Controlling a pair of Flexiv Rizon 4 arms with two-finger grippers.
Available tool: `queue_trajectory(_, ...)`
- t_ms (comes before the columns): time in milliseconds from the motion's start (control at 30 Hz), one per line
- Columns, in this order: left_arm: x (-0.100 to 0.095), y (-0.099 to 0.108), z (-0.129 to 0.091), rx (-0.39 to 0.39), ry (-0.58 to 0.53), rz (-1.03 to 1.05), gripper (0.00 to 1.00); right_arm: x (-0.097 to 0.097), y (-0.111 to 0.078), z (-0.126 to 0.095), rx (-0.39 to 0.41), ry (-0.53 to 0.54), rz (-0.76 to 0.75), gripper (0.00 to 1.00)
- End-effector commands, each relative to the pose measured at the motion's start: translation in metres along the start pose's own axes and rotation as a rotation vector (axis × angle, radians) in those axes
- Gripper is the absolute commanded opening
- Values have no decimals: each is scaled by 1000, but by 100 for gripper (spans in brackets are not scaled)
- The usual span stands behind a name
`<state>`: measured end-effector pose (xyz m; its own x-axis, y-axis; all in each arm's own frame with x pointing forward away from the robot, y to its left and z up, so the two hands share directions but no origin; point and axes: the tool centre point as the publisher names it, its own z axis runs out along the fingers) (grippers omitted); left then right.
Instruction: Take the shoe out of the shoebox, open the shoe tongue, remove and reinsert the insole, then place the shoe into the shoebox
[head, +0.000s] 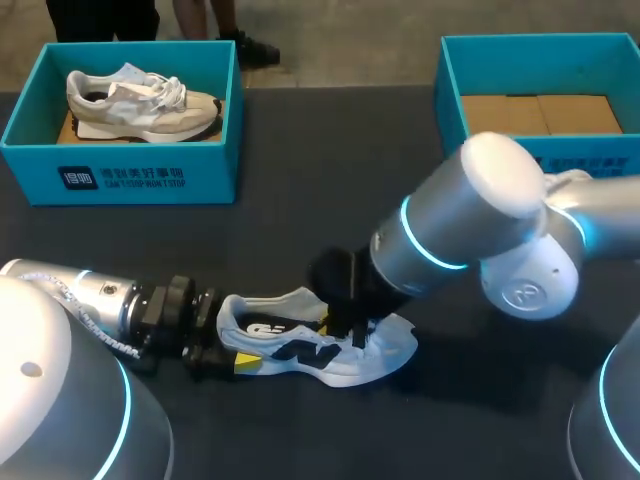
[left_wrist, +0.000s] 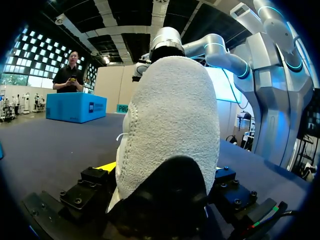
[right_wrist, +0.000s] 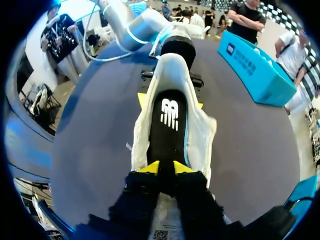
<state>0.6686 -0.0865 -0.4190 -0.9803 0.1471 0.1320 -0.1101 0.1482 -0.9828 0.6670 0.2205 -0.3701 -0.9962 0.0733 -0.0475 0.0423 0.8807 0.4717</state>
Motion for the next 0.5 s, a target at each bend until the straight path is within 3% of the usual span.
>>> queue_trajectory(33, -1, 1, 1, -1, -3, -1, 0, 0, 25, 0, 203, -8, -10, 47)
queue_trajectory(267, -1, 1, 1, -1, -3, -1, 0, 3, 41, 1, 330, -51, -14, 46)
queue_trajectory(500, -1, 1, 1, -1, -3, -1, 0, 4, 42, 10, 415, -72, 54, 42)
